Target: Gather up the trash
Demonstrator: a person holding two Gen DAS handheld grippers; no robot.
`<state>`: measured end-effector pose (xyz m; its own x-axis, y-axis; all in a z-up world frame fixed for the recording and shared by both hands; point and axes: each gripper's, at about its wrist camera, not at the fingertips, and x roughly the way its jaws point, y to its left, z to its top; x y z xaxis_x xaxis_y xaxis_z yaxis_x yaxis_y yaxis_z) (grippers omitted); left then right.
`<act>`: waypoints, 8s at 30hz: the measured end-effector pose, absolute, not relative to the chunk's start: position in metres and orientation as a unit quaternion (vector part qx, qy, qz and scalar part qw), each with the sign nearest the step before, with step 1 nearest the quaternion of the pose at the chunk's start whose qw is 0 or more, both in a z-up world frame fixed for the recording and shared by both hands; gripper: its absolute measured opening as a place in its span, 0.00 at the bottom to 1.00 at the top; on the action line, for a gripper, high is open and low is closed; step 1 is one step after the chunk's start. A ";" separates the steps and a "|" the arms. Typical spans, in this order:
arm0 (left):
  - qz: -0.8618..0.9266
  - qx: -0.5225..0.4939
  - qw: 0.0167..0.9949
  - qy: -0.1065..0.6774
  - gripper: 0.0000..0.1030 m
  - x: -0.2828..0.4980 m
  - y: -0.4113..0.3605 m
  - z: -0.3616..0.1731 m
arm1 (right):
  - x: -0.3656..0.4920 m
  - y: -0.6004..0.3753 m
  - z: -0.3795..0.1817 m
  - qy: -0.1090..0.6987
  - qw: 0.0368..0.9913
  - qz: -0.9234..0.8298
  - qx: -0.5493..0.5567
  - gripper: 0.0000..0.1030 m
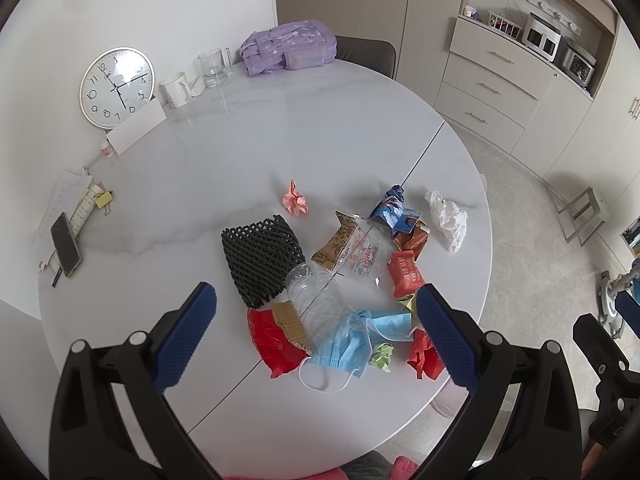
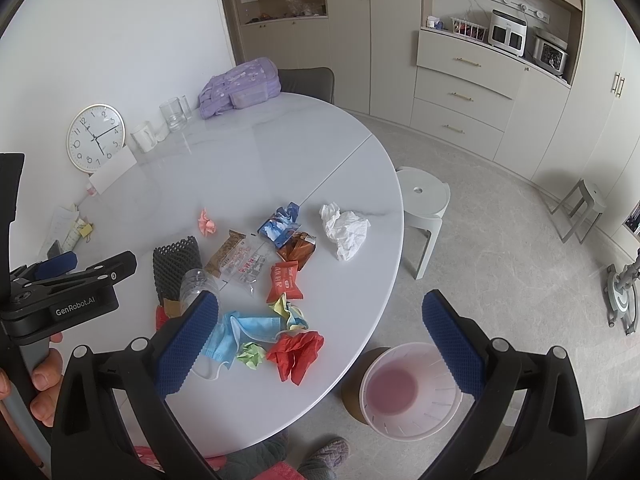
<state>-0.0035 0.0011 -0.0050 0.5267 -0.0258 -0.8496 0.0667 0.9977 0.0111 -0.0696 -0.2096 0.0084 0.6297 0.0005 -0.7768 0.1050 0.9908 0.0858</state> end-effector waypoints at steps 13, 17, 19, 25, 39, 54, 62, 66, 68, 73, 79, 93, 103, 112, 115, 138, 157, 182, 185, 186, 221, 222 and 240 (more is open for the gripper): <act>-0.026 0.022 0.873 0.486 0.93 -0.003 0.000 -0.006 | -0.069 -0.210 0.008 0.430 0.900 -0.028 0.062 0.98; -0.026 0.021 0.873 0.486 0.93 -0.003 0.001 -0.006 | -0.069 -0.209 0.007 0.431 0.900 -0.028 0.062 0.98; -0.027 0.020 0.873 0.487 0.93 -0.003 0.001 -0.006 | -0.069 -0.210 0.007 0.431 0.900 -0.029 0.062 0.98; -0.029 0.021 0.874 0.485 0.93 -0.004 0.002 -0.006 | -0.069 -0.208 0.006 0.430 0.900 -0.030 0.062 0.98; -0.081 0.049 0.863 0.496 0.93 0.005 0.067 -0.067 | -0.050 -0.191 -0.040 0.434 0.897 -0.026 0.084 0.98; -0.091 0.010 0.827 0.555 0.93 0.098 0.114 -0.159 | -0.038 -0.169 -0.111 0.501 0.856 -0.059 0.115 0.98; -0.092 -0.041 0.805 0.585 0.92 0.129 0.109 -0.177 | -0.036 -0.172 -0.112 0.503 0.855 -0.090 0.095 0.98; -0.138 -0.030 0.809 0.570 0.92 0.129 0.089 -0.164 | -0.018 -0.186 -0.129 0.511 0.847 -0.096 0.108 0.98; -0.177 -0.017 0.804 0.568 0.92 0.133 0.071 -0.159 | -0.005 -0.192 -0.139 0.516 0.844 -0.097 0.111 0.98; -0.235 0.022 0.792 0.563 0.92 0.144 0.020 -0.152 | 0.022 -0.212 -0.149 0.519 0.839 -0.119 0.114 0.98; -0.250 0.086 0.755 0.600 0.80 0.159 -0.037 -0.178 | 0.030 -0.237 -0.153 0.520 0.834 -0.129 0.131 0.98; -0.245 0.053 0.696 0.673 0.24 0.185 -0.042 -0.209 | 0.089 -0.263 -0.179 0.541 0.829 -0.072 0.119 0.98; -0.244 0.035 0.722 0.646 0.17 0.188 -0.018 -0.179 | 0.186 -0.271 -0.225 0.581 0.804 -0.054 0.118 0.58; -0.246 0.040 0.759 0.601 0.17 0.154 0.009 -0.140 | 0.185 -0.263 -0.204 0.558 0.818 -0.055 0.131 0.08; -0.250 0.048 0.765 0.591 0.17 0.143 0.009 -0.127 | 0.162 -0.263 -0.180 0.538 0.829 -0.063 0.140 0.08; -0.177 0.031 0.830 0.528 0.09 0.059 -0.070 -0.058 | -0.080 -0.350 -0.111 0.511 0.843 -0.058 0.157 0.08; -0.192 0.043 0.785 0.587 0.66 0.006 -0.065 -0.116 | -0.086 -0.353 -0.119 0.509 0.846 -0.015 0.158 0.08; -0.146 -0.009 0.779 0.610 0.07 0.037 -0.053 -0.135 | -0.084 -0.342 -0.145 0.535 0.829 0.005 0.160 0.09; -0.142 -0.005 0.799 0.585 0.07 0.038 -0.043 -0.109 | -0.081 -0.341 -0.137 0.526 0.835 0.008 0.157 0.09; -0.144 -0.002 0.806 0.574 0.07 0.035 -0.042 -0.098 | -0.081 -0.341 -0.134 0.522 0.838 0.006 0.157 0.09; -0.308 0.134 0.690 0.641 0.62 -0.088 -0.312 -0.190 | -0.188 -0.459 -0.166 0.564 0.805 -0.071 0.171 0.11; -0.308 0.137 0.692 0.639 0.62 -0.089 -0.314 -0.186 | -0.187 -0.460 -0.167 0.565 0.805 -0.067 0.170 0.11; -0.211 0.072 0.799 0.559 0.89 -0.080 -0.256 -0.082 | -0.141 -0.414 -0.231 0.631 0.771 0.012 0.081 0.94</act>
<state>-0.0797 -0.2559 -0.0818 0.2866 -0.2572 -0.9229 0.4185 0.9001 -0.1209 -0.1415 -0.4143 -0.2314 0.2036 0.1211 -0.9715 0.0843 0.9865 0.1406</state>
